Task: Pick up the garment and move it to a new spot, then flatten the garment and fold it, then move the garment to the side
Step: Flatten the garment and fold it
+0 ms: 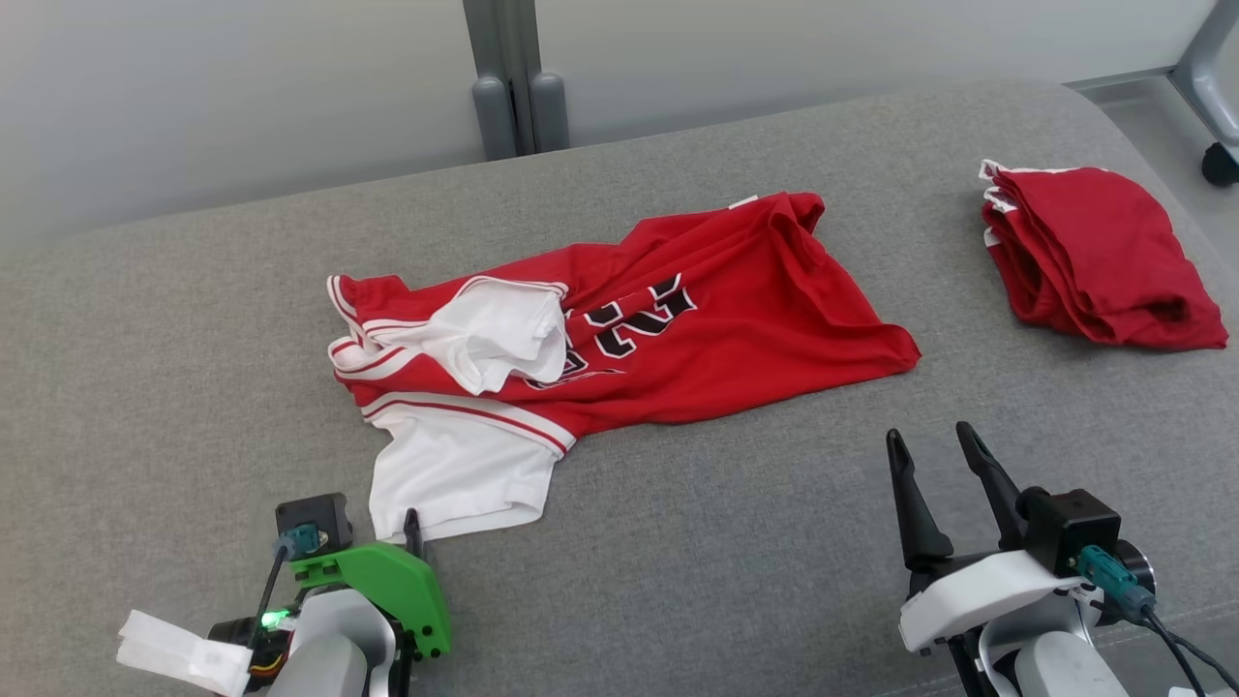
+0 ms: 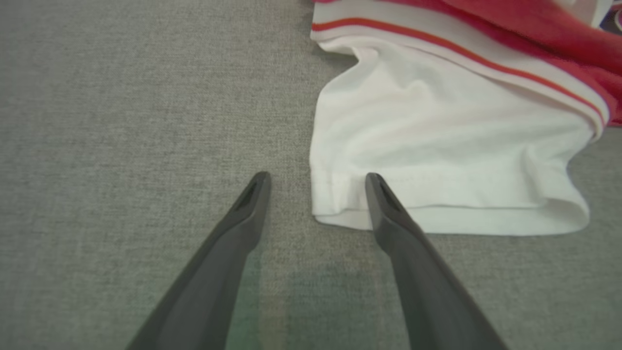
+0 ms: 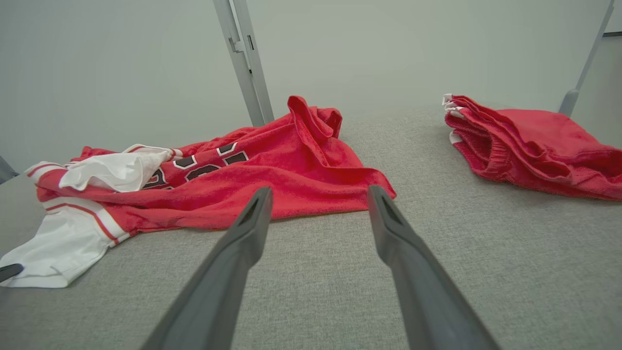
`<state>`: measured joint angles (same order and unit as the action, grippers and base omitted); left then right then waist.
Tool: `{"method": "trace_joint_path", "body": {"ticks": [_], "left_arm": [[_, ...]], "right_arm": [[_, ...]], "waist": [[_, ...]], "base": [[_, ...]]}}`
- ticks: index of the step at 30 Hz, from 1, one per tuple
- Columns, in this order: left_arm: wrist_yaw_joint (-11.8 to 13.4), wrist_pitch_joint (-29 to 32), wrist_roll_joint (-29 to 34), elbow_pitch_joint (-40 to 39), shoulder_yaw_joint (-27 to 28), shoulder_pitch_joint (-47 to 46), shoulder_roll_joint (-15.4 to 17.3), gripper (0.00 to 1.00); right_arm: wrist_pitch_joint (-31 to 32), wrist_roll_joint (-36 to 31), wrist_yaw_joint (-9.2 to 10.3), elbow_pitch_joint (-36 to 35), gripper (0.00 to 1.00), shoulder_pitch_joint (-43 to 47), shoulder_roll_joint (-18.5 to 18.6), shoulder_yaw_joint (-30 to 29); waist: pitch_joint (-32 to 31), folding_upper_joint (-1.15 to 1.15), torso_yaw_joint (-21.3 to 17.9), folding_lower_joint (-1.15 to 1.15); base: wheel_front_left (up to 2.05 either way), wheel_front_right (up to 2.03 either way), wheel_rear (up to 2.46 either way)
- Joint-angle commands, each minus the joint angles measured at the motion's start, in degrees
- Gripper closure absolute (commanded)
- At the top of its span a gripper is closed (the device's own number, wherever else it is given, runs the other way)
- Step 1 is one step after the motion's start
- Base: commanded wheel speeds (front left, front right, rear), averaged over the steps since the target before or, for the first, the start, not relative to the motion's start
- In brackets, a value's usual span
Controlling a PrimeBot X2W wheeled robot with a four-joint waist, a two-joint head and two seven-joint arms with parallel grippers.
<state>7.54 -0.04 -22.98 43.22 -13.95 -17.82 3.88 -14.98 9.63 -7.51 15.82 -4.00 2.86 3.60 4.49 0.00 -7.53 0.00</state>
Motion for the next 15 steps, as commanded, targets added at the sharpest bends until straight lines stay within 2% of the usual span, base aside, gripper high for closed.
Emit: {"method": "trace_joint_path", "body": {"ticks": [1, 2, 5, 7, 15], "left_arm": [[-0.35, 0.41, -0.37, 0.82, -0.11, -1.02, 0.19, 0.15], [-0.58, 0.69, -0.56, 1.45, -0.32, -1.08, 0.11, 0.51], [-1.21, 0.42, -0.73, 2.43, -0.83, -1.38, -0.12, 0.89], [-1.54, -0.42, -0.93, 2.37, -1.22, -1.69, -0.22, 1.0], [-1.57, -4.08, -1.22, -1.35, -2.2, -1.35, -0.4, 1.0]], "right_arm": [[-0.13, -0.21, 0.04, 0.1, 0.0, -0.88, 0.07, -0.22], [-0.15, -0.31, 0.04, 0.16, 0.0, -0.88, 0.08, -0.44], [-0.16, -0.87, 0.04, 0.67, 0.0, -0.88, 0.08, -1.94], [0.37, -1.38, 0.04, 1.47, 0.0, -1.14, 0.08, -3.8], [4.83, -5.87, 0.04, 5.2, 0.0, -4.98, 0.08, -12.75]], "waist": [[0.69, 0.0, -0.62, 0.0], [0.79, 0.0, -0.63, 0.0], [0.92, 0.0, -0.26, 0.0], [0.89, 0.0, 0.3, 0.0], [0.53, 0.0, 4.36, 0.0]], "base": [[0.0, 0.0, 0.0], [0.0, 0.0, 0.0], [0.0, 0.0, 0.0], [0.0, 0.0, 0.0], [0.0, 0.0, 0.0]]}}
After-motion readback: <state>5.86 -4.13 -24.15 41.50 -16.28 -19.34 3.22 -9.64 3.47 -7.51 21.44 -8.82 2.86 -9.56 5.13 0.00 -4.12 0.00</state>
